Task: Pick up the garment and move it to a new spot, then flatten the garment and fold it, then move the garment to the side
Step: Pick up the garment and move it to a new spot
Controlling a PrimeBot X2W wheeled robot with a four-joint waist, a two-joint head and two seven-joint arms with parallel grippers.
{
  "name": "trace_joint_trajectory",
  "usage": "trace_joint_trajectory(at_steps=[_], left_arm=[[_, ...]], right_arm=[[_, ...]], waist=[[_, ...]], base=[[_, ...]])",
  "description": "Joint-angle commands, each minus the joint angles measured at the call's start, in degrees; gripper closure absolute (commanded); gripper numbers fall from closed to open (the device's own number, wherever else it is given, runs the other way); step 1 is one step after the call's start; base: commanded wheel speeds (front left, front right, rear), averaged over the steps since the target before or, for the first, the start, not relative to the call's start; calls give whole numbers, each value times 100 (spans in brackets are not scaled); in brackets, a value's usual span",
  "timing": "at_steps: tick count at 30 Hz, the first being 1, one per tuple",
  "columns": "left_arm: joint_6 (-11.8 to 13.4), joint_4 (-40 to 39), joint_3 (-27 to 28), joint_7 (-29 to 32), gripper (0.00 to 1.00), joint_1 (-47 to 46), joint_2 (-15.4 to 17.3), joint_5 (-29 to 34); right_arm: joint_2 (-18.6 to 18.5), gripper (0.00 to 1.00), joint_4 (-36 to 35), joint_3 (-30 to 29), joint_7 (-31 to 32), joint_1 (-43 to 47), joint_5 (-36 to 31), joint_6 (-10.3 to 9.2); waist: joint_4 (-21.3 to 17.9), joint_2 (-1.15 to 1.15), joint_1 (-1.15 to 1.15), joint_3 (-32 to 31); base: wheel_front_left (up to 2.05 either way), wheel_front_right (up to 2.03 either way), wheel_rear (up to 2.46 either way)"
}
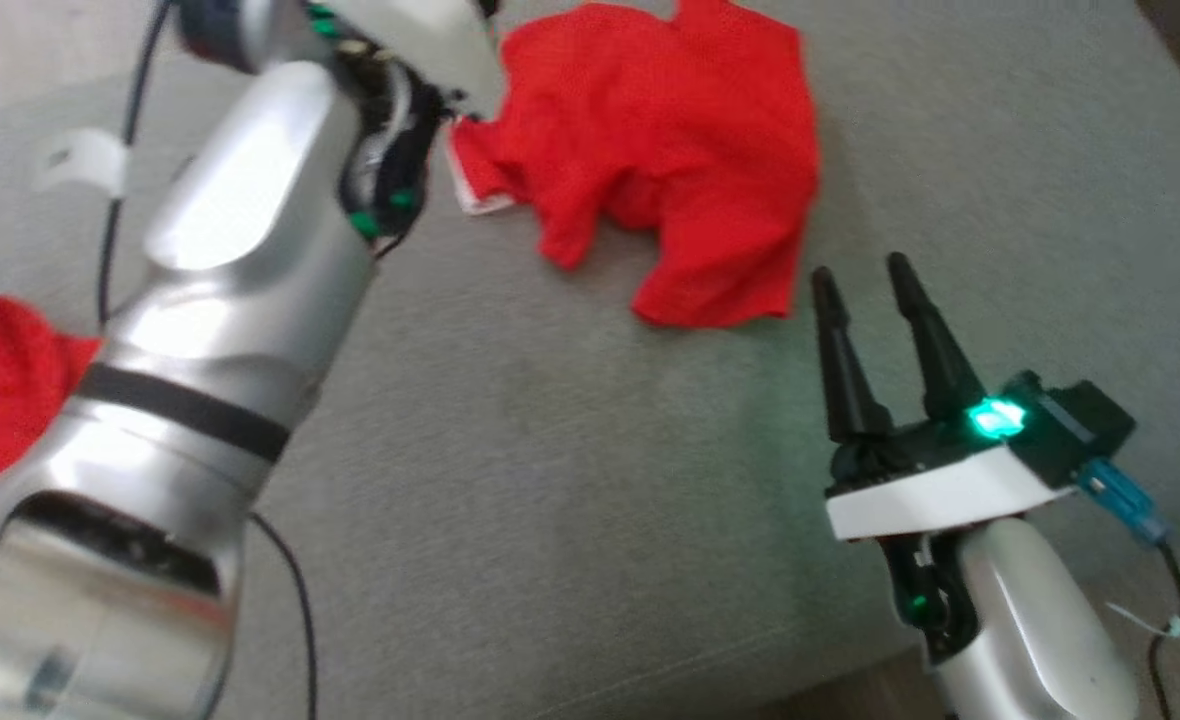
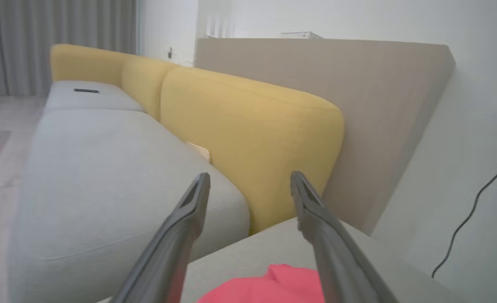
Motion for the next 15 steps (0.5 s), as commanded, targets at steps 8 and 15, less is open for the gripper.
trace_joint_trajectory(at_steps=[8,15], left_arm=[[-31,-1073,542,-146,0,1144,822,423],[-201,-2343,909,-149,0,3087,1097,818]], right_arm=[[-14,0,-105,-310,-62,293,-370,-5],[-14,0,-117,-552,-62,563,-580,-5]], waist=[[1060,0,0,-500],[1538,0,0,-801]], base=[[0,0,0],[0,0,0]])
